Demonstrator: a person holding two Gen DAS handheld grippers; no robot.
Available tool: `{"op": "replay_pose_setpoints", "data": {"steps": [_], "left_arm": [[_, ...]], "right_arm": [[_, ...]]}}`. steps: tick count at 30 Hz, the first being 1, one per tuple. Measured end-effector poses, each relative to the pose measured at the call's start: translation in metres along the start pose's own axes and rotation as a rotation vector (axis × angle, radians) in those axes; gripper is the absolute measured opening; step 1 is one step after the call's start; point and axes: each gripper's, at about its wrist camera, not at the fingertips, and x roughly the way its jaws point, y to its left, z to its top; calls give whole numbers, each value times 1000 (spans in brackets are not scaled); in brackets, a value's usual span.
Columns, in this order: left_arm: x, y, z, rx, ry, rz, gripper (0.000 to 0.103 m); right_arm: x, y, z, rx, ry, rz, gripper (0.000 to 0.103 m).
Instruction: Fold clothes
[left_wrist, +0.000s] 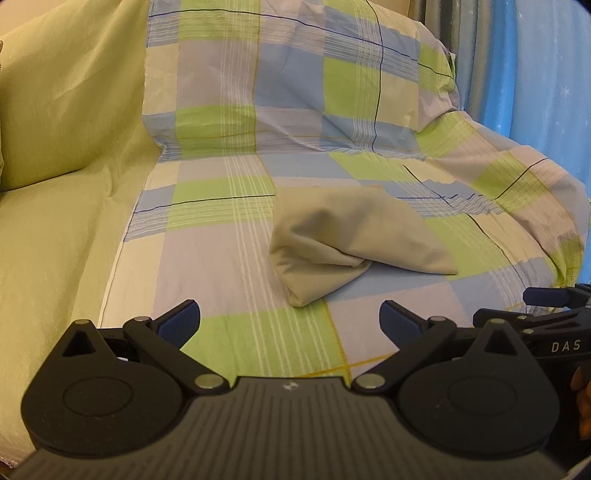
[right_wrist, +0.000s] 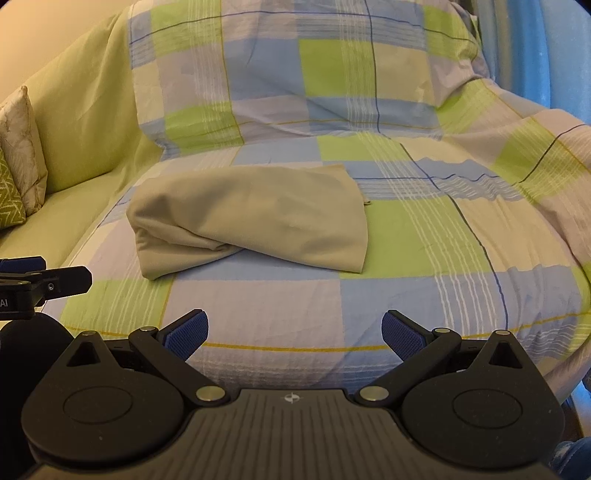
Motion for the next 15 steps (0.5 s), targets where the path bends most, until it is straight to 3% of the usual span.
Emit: {"op": "replay_pose_setpoints", "data": {"steps": [15], "left_arm": [[-29, 6, -12, -21, -37, 6, 102]], "right_arm": [[-21, 6, -12, 24, -44, -13, 103]]}}
